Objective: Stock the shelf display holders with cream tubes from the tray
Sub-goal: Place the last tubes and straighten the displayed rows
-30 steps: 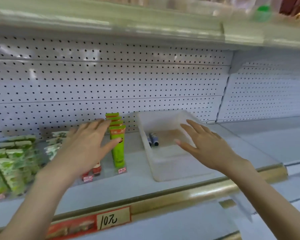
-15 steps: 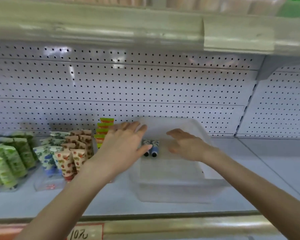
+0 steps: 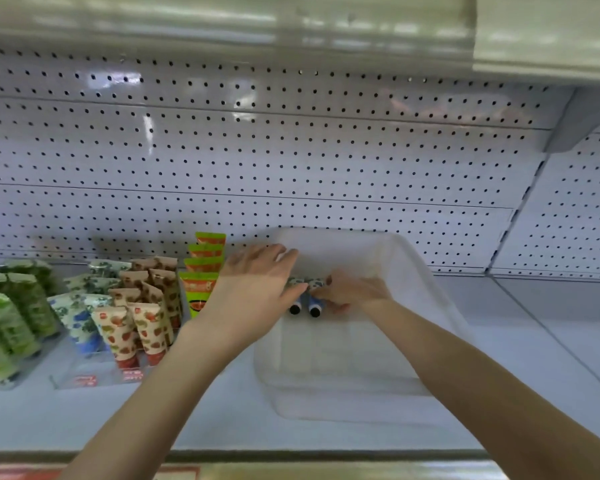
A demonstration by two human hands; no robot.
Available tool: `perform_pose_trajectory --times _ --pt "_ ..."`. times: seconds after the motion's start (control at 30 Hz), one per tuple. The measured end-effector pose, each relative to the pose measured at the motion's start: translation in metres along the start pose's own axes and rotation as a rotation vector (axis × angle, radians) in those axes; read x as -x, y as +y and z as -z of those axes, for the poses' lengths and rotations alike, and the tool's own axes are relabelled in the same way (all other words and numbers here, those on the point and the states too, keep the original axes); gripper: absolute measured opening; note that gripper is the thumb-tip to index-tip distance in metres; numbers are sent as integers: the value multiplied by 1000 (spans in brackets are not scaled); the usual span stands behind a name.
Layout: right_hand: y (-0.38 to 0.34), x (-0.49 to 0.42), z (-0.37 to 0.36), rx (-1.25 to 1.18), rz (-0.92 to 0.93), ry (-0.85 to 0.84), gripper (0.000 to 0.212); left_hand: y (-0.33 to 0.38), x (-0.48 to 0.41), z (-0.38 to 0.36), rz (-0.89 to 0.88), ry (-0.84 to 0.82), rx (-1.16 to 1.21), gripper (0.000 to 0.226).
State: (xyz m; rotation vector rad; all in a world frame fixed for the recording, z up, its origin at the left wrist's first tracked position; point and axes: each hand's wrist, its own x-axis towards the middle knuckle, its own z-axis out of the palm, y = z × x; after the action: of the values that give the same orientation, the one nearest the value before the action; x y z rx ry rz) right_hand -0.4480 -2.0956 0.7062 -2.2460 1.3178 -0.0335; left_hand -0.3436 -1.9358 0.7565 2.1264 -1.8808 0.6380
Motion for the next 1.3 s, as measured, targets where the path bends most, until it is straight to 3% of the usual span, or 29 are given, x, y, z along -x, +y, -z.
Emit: perform_pose_trajectory --times 0.1,0.23,0.3,0.4,0.53,0.8,1.0,1.1,1.23,1.3 --pt "0 2 -4 -40 33 -61 33 4 -3 4 0 17 24 43" --pt "0 1 1 -65 38 -137 36 10 -9 4 63 -127 219 47" --pt "4 -5 13 -54 21 -108 22 12 -12 6 110 -135 323 49" --pt "10 -9 38 -344 54 -16 8 9 -22 1 186 -123 523 52" --pt "4 7 62 -805 339 -98 11 9 -40 -9 273 -45 747 52" --pt "-11 19 58 -1021 536 -261 21 12 -63 -10 387 208 1131 19" --pt "-19 18 48 -1076 525 -343 20 2 -55 -9 411 267 1227 19" --pt "-15 12 44 -1088 459 -405 44 0 -49 -7 377 296 1247 14" --pt "-2 -3 20 -867 233 -208 33 -3 -41 -7 357 313 1378 9" --pt "2 -9 6 -778 95 -81 39 -4 -37 -7 343 300 1425 10"
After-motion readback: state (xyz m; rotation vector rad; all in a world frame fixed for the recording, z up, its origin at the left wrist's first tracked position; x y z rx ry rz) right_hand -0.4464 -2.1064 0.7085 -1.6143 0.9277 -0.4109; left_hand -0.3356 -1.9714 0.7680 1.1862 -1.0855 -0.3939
